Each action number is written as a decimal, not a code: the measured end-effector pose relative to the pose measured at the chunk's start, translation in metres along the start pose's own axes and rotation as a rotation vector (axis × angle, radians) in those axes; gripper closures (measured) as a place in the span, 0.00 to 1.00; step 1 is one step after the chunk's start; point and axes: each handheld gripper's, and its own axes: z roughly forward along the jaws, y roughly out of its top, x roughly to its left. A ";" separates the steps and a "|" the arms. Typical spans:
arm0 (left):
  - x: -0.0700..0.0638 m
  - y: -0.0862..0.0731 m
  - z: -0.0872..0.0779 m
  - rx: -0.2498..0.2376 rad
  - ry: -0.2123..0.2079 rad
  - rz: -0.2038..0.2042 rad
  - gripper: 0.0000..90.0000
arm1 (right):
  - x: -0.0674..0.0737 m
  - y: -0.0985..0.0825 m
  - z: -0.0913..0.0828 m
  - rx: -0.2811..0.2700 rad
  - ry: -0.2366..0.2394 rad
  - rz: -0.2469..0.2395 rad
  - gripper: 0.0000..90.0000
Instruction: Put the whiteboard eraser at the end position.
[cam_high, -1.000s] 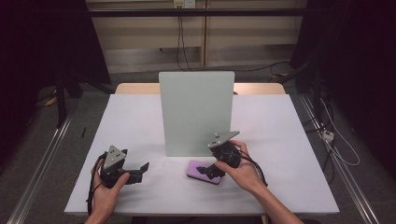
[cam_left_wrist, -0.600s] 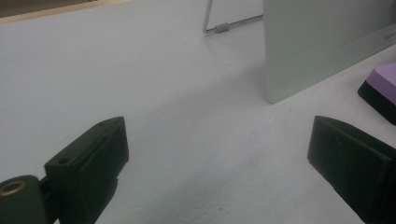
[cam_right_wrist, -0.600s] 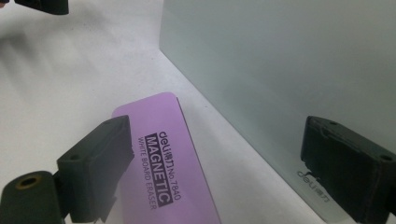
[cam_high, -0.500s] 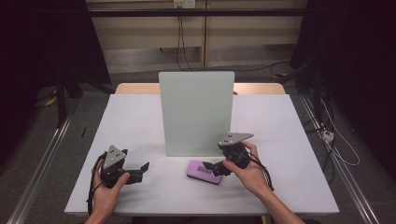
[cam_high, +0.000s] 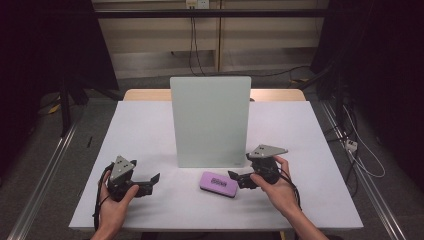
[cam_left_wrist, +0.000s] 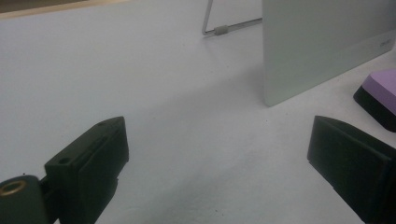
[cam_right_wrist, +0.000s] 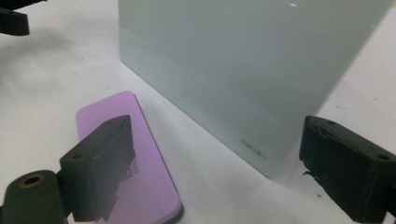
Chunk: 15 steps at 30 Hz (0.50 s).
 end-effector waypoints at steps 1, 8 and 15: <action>0.000 0.000 0.000 0.000 0.001 0.000 0.06 | -0.001 -0.001 -0.001 -0.003 0.001 0.007 0.11; 0.000 0.000 0.000 0.000 0.006 0.001 0.06 | -0.012 -0.013 -0.015 -0.020 -0.041 0.051 0.11; -0.002 0.001 0.000 0.002 -0.001 -0.001 0.06 | -0.024 -0.024 -0.031 -0.034 -0.080 0.079 0.11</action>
